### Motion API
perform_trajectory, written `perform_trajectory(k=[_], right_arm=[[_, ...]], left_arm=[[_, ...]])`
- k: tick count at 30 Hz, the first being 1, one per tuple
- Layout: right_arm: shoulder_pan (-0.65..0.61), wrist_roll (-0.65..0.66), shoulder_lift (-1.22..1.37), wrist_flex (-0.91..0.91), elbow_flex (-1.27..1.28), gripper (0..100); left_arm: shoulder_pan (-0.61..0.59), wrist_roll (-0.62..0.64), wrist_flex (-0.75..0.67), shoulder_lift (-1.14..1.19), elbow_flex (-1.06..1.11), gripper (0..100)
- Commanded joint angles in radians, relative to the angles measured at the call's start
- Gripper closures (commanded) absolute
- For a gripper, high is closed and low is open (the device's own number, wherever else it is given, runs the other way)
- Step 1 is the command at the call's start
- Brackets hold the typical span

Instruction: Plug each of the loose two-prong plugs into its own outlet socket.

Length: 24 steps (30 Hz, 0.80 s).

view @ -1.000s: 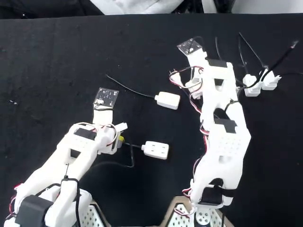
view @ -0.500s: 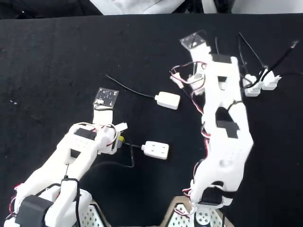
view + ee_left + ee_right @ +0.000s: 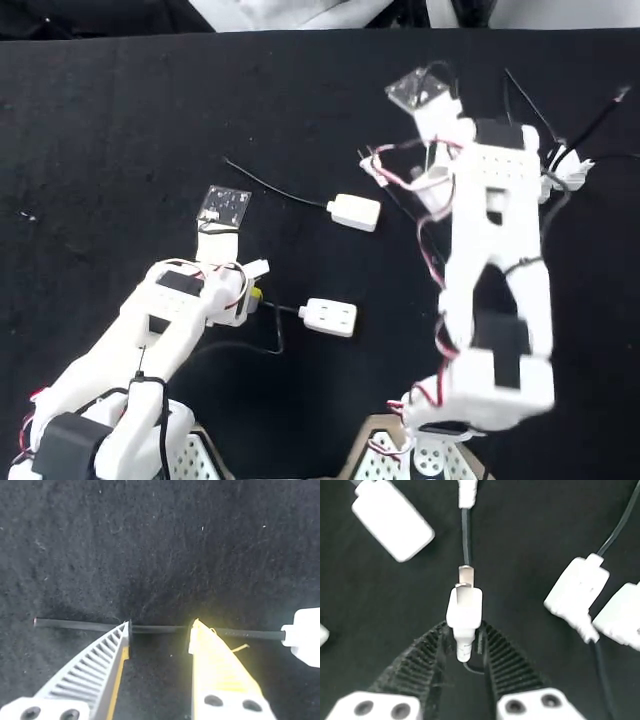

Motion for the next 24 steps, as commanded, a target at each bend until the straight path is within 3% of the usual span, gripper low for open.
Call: perform_trajectory(k=[1,7,14,18,24], right_arm=[[0.014,0.04,-0.223,0.008,0.127,98.8],[0.009,0.143,-0.599,0.075,0.323,98.8],[0.011,0.247,-0.966,0.233,0.366,98.8],[0.011,0.267,-1.004,0.285,0.46,98.8],[-0.025,0.295,-0.9,0.17,0.71,98.8]], left_arm=[[0.001,0.012,-0.015,-0.02,-0.001,80],[0.001,0.012,-0.015,-0.02,-0.001,80],[0.001,0.012,-0.015,-0.02,-0.001,80],[0.001,0.012,-0.015,-0.02,-0.001,80],[0.001,0.012,-0.015,-0.02,-0.001,80]])
